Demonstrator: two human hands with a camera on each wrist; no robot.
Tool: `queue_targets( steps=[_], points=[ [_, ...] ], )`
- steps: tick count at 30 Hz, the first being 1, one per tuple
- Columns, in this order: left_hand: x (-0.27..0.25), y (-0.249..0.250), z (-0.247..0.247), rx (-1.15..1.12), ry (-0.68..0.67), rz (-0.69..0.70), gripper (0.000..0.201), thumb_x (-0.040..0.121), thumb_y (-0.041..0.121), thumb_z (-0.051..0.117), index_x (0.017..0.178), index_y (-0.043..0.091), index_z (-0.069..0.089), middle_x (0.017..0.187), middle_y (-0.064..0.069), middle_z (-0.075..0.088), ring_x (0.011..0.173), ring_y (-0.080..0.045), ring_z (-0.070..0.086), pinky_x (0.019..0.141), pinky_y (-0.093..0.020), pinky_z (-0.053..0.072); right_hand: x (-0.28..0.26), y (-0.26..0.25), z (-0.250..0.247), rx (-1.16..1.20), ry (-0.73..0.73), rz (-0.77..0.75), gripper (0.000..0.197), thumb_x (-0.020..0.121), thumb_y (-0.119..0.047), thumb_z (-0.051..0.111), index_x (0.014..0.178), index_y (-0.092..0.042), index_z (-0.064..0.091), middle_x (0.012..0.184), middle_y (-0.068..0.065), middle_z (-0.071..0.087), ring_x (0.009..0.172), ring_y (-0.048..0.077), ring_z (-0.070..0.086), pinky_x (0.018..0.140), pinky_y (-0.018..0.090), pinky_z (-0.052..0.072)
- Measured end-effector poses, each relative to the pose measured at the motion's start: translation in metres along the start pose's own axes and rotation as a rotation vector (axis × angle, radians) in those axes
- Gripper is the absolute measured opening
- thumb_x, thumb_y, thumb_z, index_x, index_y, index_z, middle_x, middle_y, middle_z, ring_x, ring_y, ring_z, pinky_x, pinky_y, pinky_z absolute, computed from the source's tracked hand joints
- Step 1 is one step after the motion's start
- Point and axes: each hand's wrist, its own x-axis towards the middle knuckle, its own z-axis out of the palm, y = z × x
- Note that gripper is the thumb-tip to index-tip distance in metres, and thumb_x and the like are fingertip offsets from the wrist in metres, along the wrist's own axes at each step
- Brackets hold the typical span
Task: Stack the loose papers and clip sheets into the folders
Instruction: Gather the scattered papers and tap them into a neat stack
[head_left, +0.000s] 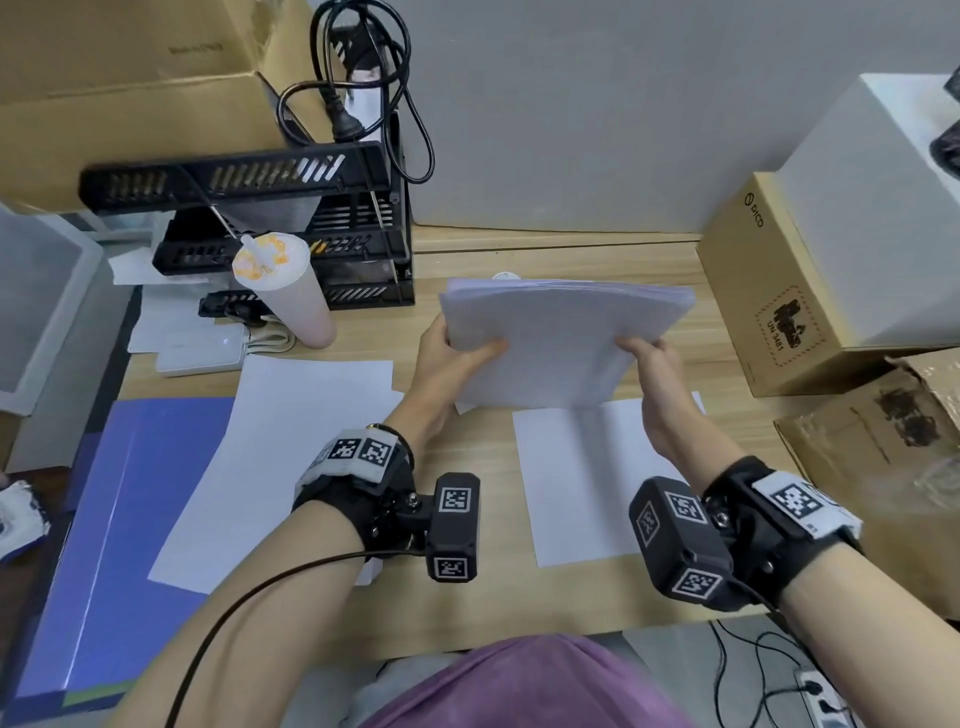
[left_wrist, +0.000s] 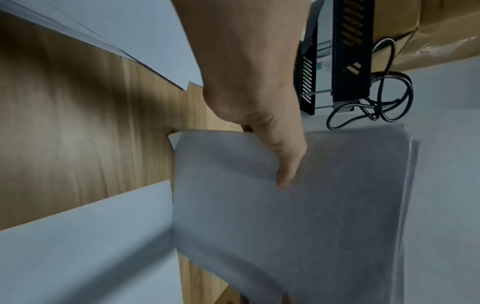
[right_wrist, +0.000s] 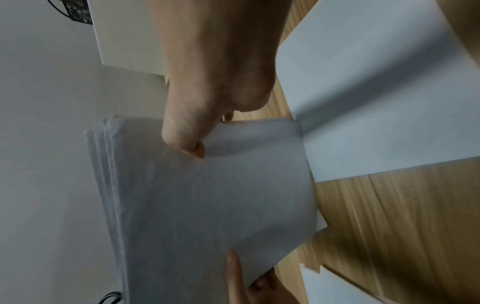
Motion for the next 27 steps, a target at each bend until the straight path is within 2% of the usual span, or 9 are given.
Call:
queue_targets(
  steps=[3,5,8,12,14,17,21,24,27],
  points=[
    [0.0,-0.012,-0.007,0.053,-0.015,-0.035,0.04,0.087,0.014,0.071,0.124,0.017,0.057,0.116,0.006,0.068,0.105,-0.009,0.064,0.079,-0.016,0.052,-0.002,0.008,-0.008,-0.039,-0.074,0.027,0.029,0.095,-0.014,0.05,0.123,-0.023,0.05,0.104,-0.02,0.058,0.096,-0.003,0.05,0.073,0.014,0.033],
    [-0.003,-0.018,-0.004,0.079,-0.039,-0.057,0.036,0.092,0.022,0.065,0.127,0.016,0.056,0.118,0.006,0.066,0.11,-0.01,0.062,0.081,-0.017,0.052,-0.005,0.012,-0.008,-0.046,-0.119,0.032,0.028,0.099,-0.019,0.047,0.125,-0.027,0.047,0.107,-0.023,0.056,0.095,-0.01,0.048,0.078,0.015,0.031],
    [0.001,-0.006,0.005,0.068,0.001,-0.042,0.035,0.095,0.026,0.06,0.127,0.014,0.056,0.121,0.001,0.066,0.111,-0.016,0.064,0.089,-0.027,0.054,-0.008,-0.001,0.001,-0.049,-0.152,-0.002,0.031,0.101,-0.027,0.045,0.132,-0.025,0.047,0.116,-0.019,0.059,0.095,-0.015,0.051,0.072,0.008,0.04],
    [0.005,0.03,0.006,-0.016,0.018,0.046,0.036,0.091,0.02,0.067,0.124,0.011,0.057,0.12,-0.004,0.068,0.105,-0.017,0.067,0.082,-0.028,0.056,-0.011,-0.034,0.002,0.033,-0.112,-0.128,0.016,0.099,-0.022,0.048,0.109,-0.026,0.061,0.102,-0.018,0.069,0.087,-0.007,0.066,0.066,0.009,0.048],
    [-0.001,0.037,-0.001,-0.053,0.009,0.066,0.038,0.089,0.016,0.069,0.124,0.009,0.057,0.12,-0.004,0.068,0.105,-0.016,0.067,0.08,-0.024,0.054,-0.012,-0.037,-0.003,0.095,-0.114,-0.157,0.018,0.097,-0.022,0.051,0.11,-0.025,0.062,0.108,-0.011,0.071,0.097,0.003,0.067,0.072,0.015,0.05],
    [-0.014,0.021,-0.008,0.002,-0.017,0.0,0.047,0.082,0.016,0.072,0.125,0.011,0.056,0.12,-0.003,0.068,0.107,-0.018,0.066,0.083,-0.029,0.055,-0.013,-0.009,-0.01,0.044,-0.142,-0.116,0.031,0.091,-0.023,0.055,0.121,-0.016,0.061,0.117,-0.002,0.069,0.107,0.015,0.064,0.081,0.025,0.048],
    [-0.025,-0.017,-0.01,0.169,0.007,-0.131,0.049,0.077,0.001,0.059,0.123,0.019,0.058,0.111,0.006,0.07,0.104,-0.018,0.066,0.081,-0.03,0.055,-0.015,0.03,-0.015,-0.085,-0.231,0.032,0.033,0.091,-0.01,0.049,0.122,-0.018,0.059,0.112,-0.007,0.069,0.106,0.015,0.061,0.08,0.024,0.044],
    [-0.025,-0.016,-0.003,0.155,0.07,-0.154,0.042,0.08,-0.006,0.052,0.116,0.013,0.062,0.106,0.003,0.072,0.099,-0.02,0.067,0.076,-0.027,0.055,-0.011,0.027,-0.012,-0.095,-0.22,0.048,0.035,0.088,-0.009,0.048,0.12,-0.02,0.06,0.116,-0.004,0.069,0.106,0.015,0.064,0.081,0.024,0.047],
    [-0.018,0.007,0.008,0.077,0.1,-0.112,0.037,0.081,-0.008,0.048,0.113,0.006,0.061,0.103,-0.004,0.071,0.09,-0.018,0.067,0.073,-0.026,0.055,-0.007,0.002,-0.005,-0.025,-0.164,-0.01,0.032,0.088,-0.006,0.046,0.113,-0.017,0.063,0.099,-0.007,0.071,0.084,0.006,0.066,0.064,0.015,0.047]
  ],
)
